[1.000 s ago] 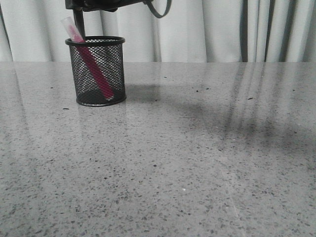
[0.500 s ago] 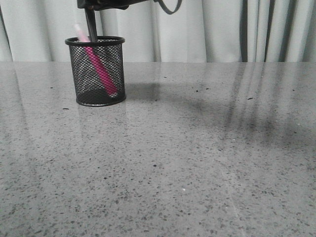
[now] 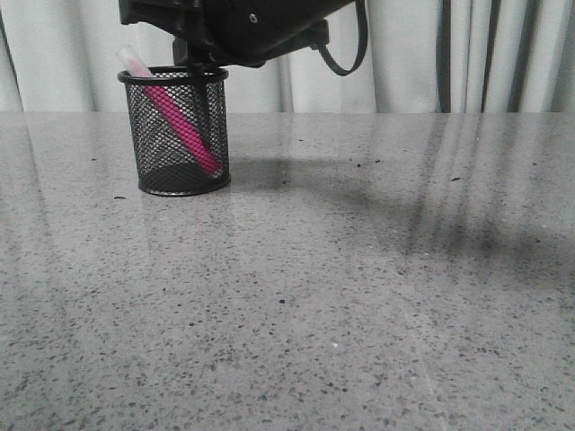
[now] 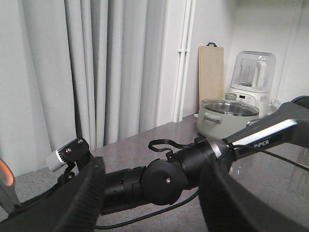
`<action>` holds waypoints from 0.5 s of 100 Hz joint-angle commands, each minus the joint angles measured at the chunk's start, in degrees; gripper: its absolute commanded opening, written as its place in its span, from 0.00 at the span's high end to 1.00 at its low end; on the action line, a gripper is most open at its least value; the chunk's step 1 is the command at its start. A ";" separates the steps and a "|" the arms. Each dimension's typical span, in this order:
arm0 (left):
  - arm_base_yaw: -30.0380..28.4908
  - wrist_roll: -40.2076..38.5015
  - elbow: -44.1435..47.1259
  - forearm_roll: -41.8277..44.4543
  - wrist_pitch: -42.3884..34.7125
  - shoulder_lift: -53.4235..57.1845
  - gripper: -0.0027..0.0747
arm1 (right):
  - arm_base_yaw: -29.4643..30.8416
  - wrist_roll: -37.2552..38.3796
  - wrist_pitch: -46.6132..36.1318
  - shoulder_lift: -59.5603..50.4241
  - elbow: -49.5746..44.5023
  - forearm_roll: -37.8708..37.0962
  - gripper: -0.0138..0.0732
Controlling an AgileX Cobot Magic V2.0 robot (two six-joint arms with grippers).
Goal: Put pen and scissors into bin
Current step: 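Carry the scissors upright with the right gripper above the mesh cup, then lower the scissors blades-first into the cup and open the right gripper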
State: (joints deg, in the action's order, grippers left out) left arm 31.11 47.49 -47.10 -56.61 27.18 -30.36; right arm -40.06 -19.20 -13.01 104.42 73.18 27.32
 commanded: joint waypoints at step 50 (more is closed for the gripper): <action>0.34 -0.21 -1.56 -2.08 -2.88 -0.24 0.47 | -0.68 -0.60 -6.38 -1.50 1.39 -0.11 0.92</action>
State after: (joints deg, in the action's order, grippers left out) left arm 31.11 47.49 -47.10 -56.61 27.14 -30.36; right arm -40.67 -19.20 -15.49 105.26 73.18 27.54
